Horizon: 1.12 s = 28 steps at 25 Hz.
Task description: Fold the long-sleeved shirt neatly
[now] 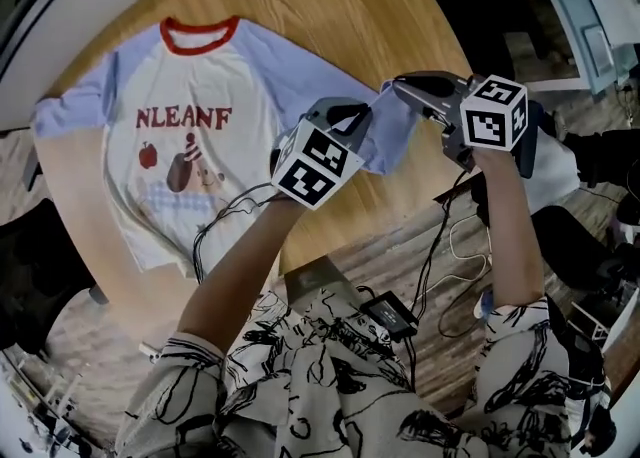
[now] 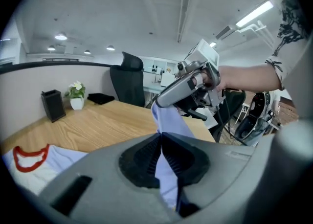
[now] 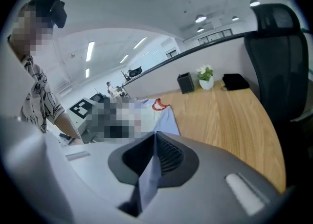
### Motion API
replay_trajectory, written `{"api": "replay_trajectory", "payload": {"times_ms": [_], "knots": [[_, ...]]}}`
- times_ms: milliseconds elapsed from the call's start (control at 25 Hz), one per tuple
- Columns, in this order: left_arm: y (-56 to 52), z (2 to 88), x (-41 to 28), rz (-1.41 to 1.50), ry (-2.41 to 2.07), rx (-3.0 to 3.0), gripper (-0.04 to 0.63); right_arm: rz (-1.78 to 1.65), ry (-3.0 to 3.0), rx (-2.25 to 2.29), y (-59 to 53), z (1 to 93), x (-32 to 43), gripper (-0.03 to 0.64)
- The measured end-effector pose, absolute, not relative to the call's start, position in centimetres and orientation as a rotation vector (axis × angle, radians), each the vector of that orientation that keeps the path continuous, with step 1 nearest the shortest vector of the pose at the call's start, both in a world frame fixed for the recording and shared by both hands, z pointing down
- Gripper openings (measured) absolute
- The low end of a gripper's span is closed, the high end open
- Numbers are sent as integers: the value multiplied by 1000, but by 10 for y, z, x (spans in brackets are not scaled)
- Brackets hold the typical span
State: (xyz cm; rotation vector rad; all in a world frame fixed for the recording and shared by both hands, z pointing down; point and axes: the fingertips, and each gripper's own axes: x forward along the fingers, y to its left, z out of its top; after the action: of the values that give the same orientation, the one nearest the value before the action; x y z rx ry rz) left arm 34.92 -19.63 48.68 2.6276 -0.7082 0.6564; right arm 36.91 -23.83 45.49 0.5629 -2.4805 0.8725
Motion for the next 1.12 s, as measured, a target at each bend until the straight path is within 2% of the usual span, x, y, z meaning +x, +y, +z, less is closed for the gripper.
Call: {"api": "replay_trajectory", "payload": {"times_ms": [320,600,880,1120], "knots": [[-209,389,226,509,-1011,2590,17,568,-2530,431,-252,361,246,20],[-225,358,82,446,-1280,2515,17,379,-2540,345,-271,332,97,20],[-244,380,-50,452,-1446,2387,17,330,-2561,310,-286,352,-29,20],[-257,446,-119,555,-1462,2268,20,348,-2507,312,-305,416,-102,20]]}}
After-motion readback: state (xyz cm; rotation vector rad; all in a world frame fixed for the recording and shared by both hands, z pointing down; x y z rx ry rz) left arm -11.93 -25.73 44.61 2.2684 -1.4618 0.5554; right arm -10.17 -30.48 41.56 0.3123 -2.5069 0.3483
